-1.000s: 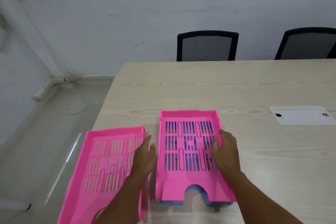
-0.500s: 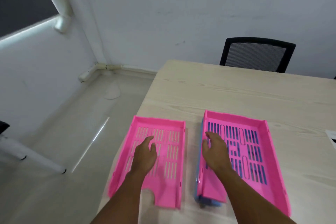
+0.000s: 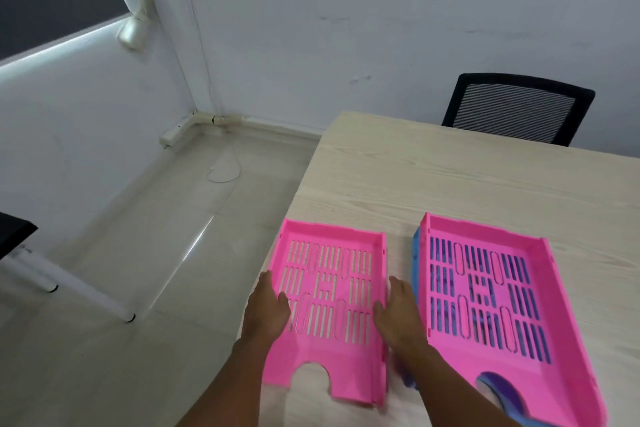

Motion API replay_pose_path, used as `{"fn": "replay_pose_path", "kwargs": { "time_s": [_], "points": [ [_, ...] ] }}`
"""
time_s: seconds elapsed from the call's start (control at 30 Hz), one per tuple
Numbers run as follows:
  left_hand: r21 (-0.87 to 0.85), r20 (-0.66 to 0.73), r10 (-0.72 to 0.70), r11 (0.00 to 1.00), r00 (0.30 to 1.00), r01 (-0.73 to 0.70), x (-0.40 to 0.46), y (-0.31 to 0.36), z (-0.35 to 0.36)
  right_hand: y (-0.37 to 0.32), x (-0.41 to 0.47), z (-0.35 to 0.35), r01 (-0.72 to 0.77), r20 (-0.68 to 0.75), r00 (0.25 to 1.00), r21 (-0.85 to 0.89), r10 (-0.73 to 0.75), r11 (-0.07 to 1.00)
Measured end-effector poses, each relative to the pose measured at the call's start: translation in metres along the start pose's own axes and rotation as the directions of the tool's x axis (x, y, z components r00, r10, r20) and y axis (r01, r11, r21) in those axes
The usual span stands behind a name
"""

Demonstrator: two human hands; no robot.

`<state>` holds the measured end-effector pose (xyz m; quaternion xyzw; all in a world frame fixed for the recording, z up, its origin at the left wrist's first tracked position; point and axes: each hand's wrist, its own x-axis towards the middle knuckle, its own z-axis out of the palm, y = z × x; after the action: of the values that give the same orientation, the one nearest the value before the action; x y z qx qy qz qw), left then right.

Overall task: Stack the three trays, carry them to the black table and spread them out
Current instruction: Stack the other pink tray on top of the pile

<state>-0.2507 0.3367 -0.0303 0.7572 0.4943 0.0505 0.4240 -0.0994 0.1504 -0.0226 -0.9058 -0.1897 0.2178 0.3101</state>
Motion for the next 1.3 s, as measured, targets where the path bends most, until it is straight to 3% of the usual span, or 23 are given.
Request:
{"fn": "replay_pose_path", "kwargs": {
  "time_s": [0.23,0.53,0.83,1.3],
  "points": [
    [0.02,-0.019,-0.072,0.997,0.997,0.073,0.008,-0.007,0.0,0.007,-0.002,0.011,-0.078,0.087,0.994,0.073,0.072,0.994],
    [-0.115,-0.222,0.069,0.989,0.973,-0.097,-0.002,0.006,-0.024,-0.015,0.015,-0.003,0.054,-0.092,0.995,0.156,-0.04,0.986],
    [-0.267,-0.274,0.181,0.929,0.945,-0.255,-0.006,0.05,-0.029,-0.023,0.032,-0.068,0.187,-0.272,0.951,0.132,-0.146,0.974],
    [-0.339,-0.093,0.384,0.855,0.918,-0.392,-0.051,0.165,0.088,0.084,-0.001,-0.208,0.089,-0.532,0.846,0.08,-0.033,0.993]
  ]
}}
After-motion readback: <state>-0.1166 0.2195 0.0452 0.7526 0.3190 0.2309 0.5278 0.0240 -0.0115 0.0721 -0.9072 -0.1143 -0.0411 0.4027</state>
